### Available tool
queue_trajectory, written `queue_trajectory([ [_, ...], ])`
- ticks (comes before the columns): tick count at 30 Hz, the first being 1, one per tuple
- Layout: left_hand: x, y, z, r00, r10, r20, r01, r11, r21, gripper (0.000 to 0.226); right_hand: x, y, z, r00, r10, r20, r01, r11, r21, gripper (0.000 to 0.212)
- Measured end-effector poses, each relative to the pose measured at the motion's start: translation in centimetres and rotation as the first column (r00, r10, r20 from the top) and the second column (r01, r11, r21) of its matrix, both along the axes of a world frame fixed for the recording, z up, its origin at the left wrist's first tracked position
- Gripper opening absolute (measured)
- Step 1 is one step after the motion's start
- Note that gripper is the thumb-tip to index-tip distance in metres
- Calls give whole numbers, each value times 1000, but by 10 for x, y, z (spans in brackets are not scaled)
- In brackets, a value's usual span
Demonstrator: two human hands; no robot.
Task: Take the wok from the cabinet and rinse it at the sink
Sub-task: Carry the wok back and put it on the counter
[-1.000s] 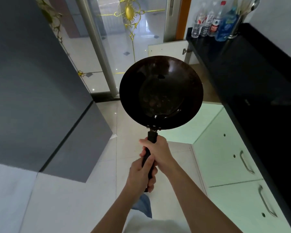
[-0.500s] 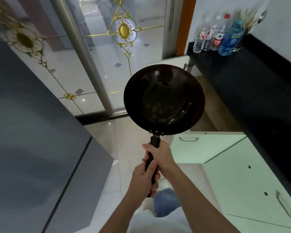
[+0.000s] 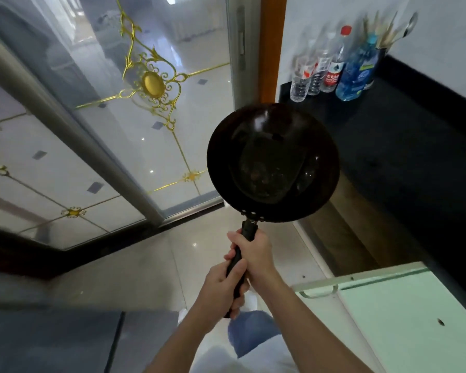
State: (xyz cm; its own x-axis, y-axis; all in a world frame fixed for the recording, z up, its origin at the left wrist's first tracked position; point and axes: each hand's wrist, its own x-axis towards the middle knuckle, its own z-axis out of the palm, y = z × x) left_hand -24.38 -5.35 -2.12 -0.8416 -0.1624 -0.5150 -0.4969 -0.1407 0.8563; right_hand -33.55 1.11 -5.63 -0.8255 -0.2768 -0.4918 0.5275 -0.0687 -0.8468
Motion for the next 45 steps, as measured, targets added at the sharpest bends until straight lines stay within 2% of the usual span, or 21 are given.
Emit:
queue_trajectory([
  [10, -143, -44, 16, 957, -280, 72, 281, 960, -8, 32, -119, -22, 6, 965, -259, 38, 259, 966, -5, 11],
  [18, -218, -36, -5, 893, -439, 96, 437, 899, 38, 35, -175, 0, -4, 891, -447, 72, 441, 893, 87, 11],
  [25, -303, -23, -28, 768, -632, 105, 624, 775, 99, 38, -235, 25, -7, 762, -643, 68, 614, 753, 238, 28],
  [27, -320, -20, -31, 731, -671, 125, 668, 741, 72, 40, -246, 30, -6, 740, -669, 75, 631, 728, 268, 27],
  [29, -345, -16, -30, 650, -749, 129, 748, 660, 70, 43, -261, 33, -8, 688, -722, 75, 682, 678, 273, 22],
  [34, -399, -10, -28, 528, -843, 102, 821, 537, 196, 37, -294, 38, -2, 569, -820, 59, 783, 563, 264, 25],
  [38, -427, 0, -30, 445, -890, 105, 863, 457, 215, 38, -315, 50, 1, 496, -866, 58, 824, 491, 283, 22],
  [41, -446, 15, -27, 407, -907, 103, 881, 420, 217, 38, -328, 62, 0, 455, -888, 66, 851, 455, 261, 17],
  [45, -465, 40, -23, 403, -911, 91, 885, 413, 217, 35, -347, 86, -2, 439, -896, 70, 862, 442, 249, 19],
])
